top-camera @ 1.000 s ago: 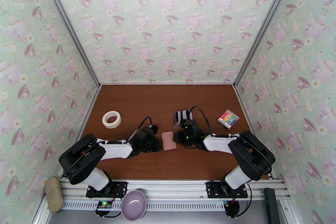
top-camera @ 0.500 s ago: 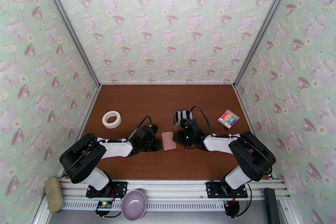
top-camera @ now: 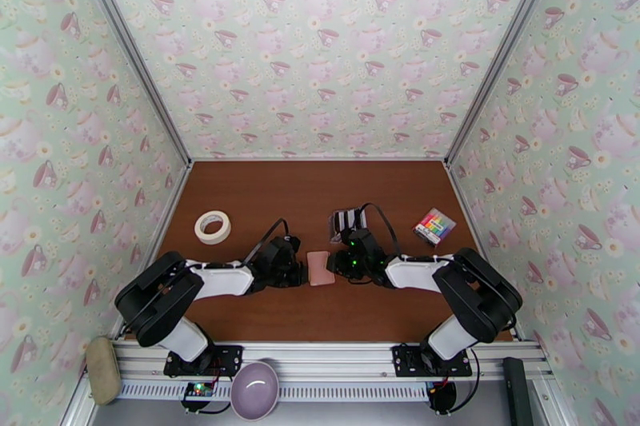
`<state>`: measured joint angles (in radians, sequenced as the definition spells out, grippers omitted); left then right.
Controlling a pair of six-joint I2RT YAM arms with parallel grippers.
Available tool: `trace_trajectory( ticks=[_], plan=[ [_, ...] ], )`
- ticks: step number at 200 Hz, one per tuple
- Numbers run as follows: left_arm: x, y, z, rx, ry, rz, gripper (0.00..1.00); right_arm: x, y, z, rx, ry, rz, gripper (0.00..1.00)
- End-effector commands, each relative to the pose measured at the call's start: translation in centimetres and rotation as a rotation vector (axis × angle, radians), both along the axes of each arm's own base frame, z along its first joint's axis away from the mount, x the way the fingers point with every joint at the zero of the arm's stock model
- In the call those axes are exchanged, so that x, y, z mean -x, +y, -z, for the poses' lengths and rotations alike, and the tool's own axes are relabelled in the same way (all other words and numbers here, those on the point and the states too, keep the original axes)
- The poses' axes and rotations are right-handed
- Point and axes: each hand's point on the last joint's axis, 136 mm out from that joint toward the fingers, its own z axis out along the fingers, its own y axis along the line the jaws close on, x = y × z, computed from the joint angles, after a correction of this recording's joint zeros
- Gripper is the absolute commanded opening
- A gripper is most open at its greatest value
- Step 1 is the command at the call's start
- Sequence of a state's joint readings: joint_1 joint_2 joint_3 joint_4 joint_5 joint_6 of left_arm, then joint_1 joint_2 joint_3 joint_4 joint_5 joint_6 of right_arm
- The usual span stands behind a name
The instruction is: Put the credit cards into the card holder
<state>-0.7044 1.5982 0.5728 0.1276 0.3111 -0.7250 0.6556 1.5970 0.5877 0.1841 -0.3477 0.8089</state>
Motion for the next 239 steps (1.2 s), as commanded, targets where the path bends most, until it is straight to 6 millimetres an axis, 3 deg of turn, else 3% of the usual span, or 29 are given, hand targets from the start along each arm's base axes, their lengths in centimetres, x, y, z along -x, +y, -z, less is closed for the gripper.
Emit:
trace_trajectory(
  ticks=[1, 83, 161, 239],
  plan=[
    [-0.2, 3.7, 3.5, -0.177, 0.047, -0.071, 0.07, -0.3, 0.3, -0.8, 0.000, -0.018, 0.011, 0.27],
    [-0.5, 4.6, 4.1, -0.204, 0.075, -0.090, 0.05, -0.1, 1.1, -0.6, 0.019, -0.014, -0.021, 0.27],
    [-0.9, 5.5, 5.0, -0.243, 0.104, -0.092, 0.00, -0.2, 1.6, -4.0, -0.067, -0.058, -0.005, 0.27],
    [-2.4, 7.1, 4.7, -0.257, 0.095, -0.123, 0.00, -0.2, 3.0, -5.2, -0.190, -0.040, -0.001, 0.27]
  ],
)
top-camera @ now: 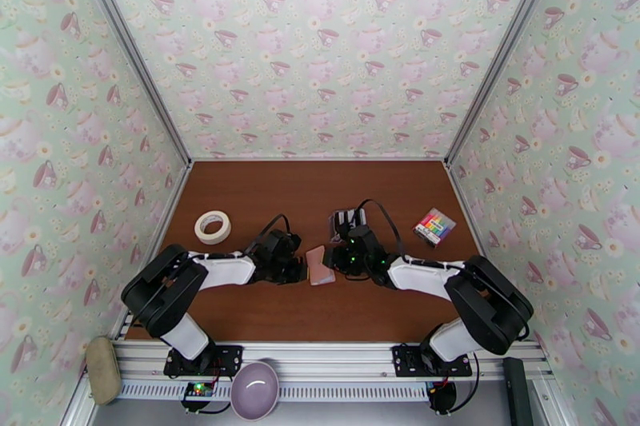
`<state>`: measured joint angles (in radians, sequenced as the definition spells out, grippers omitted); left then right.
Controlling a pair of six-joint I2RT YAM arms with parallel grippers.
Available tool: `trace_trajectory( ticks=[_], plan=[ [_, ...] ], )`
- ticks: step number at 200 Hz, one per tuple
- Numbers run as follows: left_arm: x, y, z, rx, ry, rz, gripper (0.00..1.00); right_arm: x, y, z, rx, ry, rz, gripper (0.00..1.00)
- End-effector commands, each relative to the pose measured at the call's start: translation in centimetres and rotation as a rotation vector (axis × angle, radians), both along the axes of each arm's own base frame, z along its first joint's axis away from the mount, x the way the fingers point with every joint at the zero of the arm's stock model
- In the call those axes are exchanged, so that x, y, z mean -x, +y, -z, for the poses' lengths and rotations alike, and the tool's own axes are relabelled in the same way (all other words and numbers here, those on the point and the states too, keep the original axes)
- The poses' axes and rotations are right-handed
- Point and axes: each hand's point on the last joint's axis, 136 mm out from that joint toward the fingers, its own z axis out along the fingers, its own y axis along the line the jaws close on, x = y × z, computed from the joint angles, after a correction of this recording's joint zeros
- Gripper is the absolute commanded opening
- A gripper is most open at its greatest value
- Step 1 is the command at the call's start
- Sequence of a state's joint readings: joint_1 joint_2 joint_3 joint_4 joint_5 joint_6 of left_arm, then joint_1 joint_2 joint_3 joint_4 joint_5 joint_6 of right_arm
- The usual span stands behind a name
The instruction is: Put the credit cards into the card holder
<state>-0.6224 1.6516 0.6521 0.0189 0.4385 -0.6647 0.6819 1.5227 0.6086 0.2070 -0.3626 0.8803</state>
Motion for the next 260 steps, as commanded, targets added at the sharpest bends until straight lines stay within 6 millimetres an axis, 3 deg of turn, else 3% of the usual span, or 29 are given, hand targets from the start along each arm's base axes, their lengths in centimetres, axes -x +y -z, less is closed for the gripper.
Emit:
trace_trajectory(
  ticks=[1, 88, 139, 156, 195, 260],
  plan=[
    [-1.6, 6.7, 4.6, -0.282, 0.002, -0.150, 0.00, 0.1, 1.2, -1.4, -0.089, -0.004, -0.011, 0.27],
    [-2.2, 8.2, 4.0, -0.274, -0.001, -0.180, 0.00, 0.5, 2.9, -2.1, -0.187, 0.023, -0.033, 0.28],
    [-1.9, 8.5, 2.6, -0.238, -0.025, -0.190, 0.01, 0.9, 4.1, -2.2, -0.227, 0.037, -0.059, 0.28],
    [-1.7, 8.5, 2.1, -0.211, -0.036, -0.192, 0.06, 1.0, 4.5, -2.2, -0.245, 0.046, -0.064, 0.28],
    [-2.2, 8.1, -0.4, -0.129, -0.092, -0.184, 0.21, 1.3, 5.0, -2.5, -0.266, 0.044, -0.077, 0.28],
    [-4.3, 5.8, -6.5, 0.004, -0.189, -0.129, 0.24, 1.8, 5.3, -2.6, -0.283, 0.055, -0.089, 0.28]
  ],
)
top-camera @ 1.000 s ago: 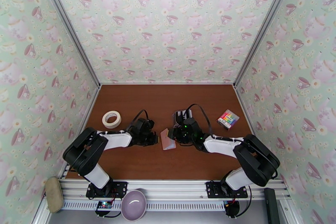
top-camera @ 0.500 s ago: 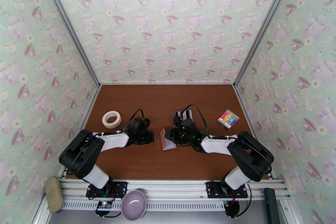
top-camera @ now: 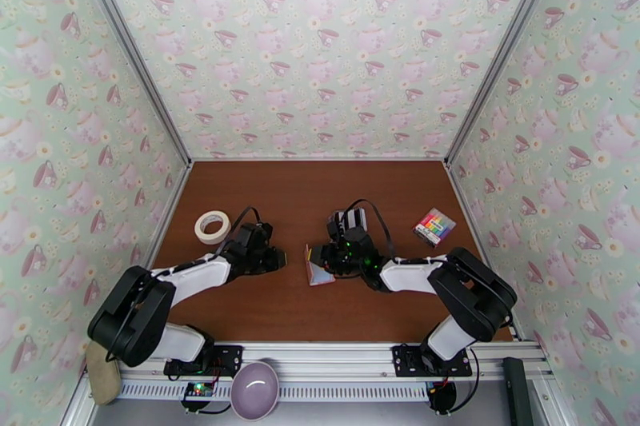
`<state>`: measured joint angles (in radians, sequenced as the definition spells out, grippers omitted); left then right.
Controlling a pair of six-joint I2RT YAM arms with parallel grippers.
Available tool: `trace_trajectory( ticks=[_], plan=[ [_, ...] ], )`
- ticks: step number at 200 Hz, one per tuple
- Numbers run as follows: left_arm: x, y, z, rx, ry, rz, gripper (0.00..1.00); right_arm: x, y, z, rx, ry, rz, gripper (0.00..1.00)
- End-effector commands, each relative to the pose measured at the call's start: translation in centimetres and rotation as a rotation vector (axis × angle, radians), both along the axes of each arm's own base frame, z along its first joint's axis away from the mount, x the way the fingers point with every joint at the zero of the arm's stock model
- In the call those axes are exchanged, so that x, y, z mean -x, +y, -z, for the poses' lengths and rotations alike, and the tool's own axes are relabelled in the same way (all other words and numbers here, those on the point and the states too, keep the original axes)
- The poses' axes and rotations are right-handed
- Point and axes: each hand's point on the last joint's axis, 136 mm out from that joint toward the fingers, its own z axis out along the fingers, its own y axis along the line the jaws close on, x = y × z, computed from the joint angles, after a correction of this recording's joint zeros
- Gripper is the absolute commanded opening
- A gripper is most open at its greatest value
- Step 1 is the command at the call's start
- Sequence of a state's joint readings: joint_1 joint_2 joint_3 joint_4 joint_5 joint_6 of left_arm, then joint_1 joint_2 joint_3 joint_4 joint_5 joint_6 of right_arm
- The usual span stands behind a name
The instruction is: Put the credit cards into the card holder
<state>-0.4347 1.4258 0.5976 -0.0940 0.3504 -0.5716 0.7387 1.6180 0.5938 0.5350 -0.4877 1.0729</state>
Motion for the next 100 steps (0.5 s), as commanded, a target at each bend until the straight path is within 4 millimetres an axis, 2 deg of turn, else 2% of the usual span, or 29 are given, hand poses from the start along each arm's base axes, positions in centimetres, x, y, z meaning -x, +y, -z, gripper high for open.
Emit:
trace_trajectory(
  ticks=[1, 53, 100],
  plan=[
    [-0.9, -1.2, -3.0, 0.055, -0.049, 0.045, 0.24, 0.8, 0.6, -0.1, -0.031, 0.016, -0.029, 0.28],
    [-2.1, -2.4, -5.9, 0.107, -0.086, 0.066, 0.29, 1.5, 1.3, 0.3, -0.066, 0.036, -0.055, 0.27],
    [-2.4, -3.1, -6.7, 0.110, -0.076, 0.084, 0.35, 1.8, 1.7, 0.7, -0.079, 0.047, -0.070, 0.27]
  ],
)
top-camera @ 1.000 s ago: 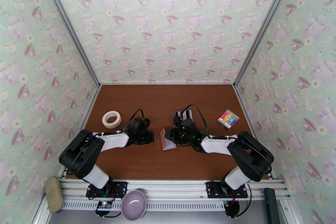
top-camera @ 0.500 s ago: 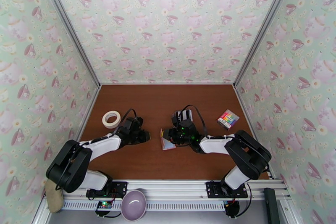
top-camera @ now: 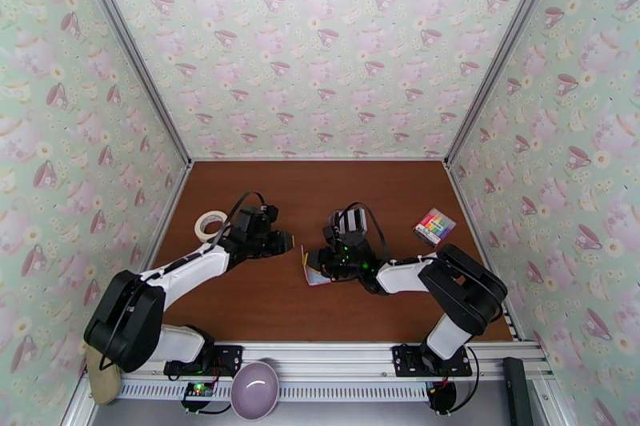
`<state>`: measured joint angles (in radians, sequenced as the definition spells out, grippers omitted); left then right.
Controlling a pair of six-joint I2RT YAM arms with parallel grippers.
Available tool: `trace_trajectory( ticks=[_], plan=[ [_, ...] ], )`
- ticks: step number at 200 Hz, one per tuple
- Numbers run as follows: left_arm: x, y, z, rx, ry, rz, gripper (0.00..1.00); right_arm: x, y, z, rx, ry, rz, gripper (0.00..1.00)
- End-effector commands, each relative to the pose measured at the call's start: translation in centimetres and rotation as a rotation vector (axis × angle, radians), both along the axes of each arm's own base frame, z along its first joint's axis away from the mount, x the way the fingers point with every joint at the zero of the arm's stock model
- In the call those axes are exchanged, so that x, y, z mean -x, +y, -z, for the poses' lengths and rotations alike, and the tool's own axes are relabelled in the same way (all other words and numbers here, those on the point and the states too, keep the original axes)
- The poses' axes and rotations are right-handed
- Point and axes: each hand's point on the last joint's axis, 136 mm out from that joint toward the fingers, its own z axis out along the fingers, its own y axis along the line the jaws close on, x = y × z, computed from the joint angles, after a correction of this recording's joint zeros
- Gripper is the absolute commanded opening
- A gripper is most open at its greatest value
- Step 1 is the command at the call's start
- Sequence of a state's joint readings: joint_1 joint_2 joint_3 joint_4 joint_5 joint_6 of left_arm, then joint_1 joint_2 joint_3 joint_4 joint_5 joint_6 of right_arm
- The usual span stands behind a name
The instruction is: Put the credit cards into the card holder
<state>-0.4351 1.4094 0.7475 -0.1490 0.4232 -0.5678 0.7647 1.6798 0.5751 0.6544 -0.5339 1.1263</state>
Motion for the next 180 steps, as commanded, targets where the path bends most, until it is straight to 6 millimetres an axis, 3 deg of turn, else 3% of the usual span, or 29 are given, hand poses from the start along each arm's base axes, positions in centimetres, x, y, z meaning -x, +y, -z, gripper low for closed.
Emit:
trace_trajectory(
  ticks=[1, 65, 180],
  plan=[
    [0.1, -0.6, -1.1, 0.012, 0.001, 0.035, 0.35, 0.7, 0.4, 0.2, -0.024, 0.014, -0.025, 0.27],
    [0.5, -1.9, -1.8, -0.011, 0.007, 0.077, 0.41, 0.8, 0.8, 0.2, -0.024, 0.014, -0.037, 0.27],
    [0.6, -3.4, 0.5, -0.159, 0.050, 0.132, 0.39, 0.8, 1.1, 0.2, -0.028, 0.011, -0.041, 0.28]
  ],
)
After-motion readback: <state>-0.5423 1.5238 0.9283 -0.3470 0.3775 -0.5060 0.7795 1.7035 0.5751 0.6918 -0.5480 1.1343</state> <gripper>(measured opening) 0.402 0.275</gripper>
